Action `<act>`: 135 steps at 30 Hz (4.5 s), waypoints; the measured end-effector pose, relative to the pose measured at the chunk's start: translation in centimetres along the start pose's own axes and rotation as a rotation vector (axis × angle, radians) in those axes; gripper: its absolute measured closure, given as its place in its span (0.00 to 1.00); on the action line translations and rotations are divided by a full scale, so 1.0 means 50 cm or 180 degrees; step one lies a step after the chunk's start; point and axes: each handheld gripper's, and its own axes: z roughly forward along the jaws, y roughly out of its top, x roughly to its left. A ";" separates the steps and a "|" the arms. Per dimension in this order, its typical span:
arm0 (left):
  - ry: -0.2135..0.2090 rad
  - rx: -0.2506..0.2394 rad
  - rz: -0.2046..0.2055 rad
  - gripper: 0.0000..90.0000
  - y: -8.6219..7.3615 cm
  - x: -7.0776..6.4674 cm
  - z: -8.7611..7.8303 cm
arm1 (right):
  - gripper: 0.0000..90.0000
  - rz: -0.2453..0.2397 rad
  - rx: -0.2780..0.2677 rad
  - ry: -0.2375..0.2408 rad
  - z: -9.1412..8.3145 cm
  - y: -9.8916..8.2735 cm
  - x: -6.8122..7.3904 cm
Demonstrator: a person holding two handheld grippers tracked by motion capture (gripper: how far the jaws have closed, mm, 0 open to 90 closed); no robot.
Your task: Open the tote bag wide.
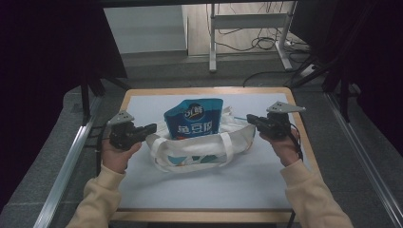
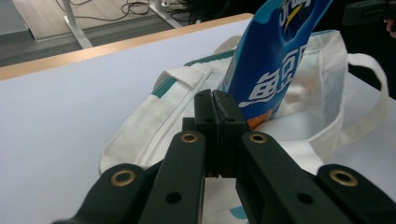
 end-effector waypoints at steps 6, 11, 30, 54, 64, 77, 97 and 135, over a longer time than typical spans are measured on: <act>0.0003 0.0082 -0.0022 1.00 -0.013 0.002 0.013 | 0.99 -0.0052 0.0055 0.0062 0.025 0.005 0.011; -0.0006 0.0108 -0.0010 1.00 -0.019 0.001 0.014 | 0.99 -0.0034 0.0100 0.0083 0.036 -0.003 0.013; -0.0057 0.0306 -0.0015 1.00 -0.076 -0.001 0.029 | 0.99 -0.0049 0.0327 0.0142 0.059 -0.054 0.024; -0.0026 0.0672 -0.0029 1.00 -0.162 0.001 0.089 | 0.99 0.0012 0.0726 0.0239 0.076 -0.174 0.041; -0.0050 0.0689 -0.0054 1.00 -0.165 0.004 0.093 | 0.99 0.0035 0.0725 0.0251 0.077 -0.183 0.040; 0.0056 0.0551 0.0153 1.00 -0.089 -0.018 0.085 | 0.99 -0.0124 0.0453 0.0374 0.074 -0.107 0.088; 0.0218 0.0870 -0.0217 1.00 -0.080 0.051 0.171 | 0.99 -0.0284 0.0953 0.0672 0.119 -0.174 0.138; -0.0123 0.0778 0.0030 1.00 -0.095 -0.031 0.117 | 0.99 -0.0186 0.0522 0.0333 0.111 -0.036 0.077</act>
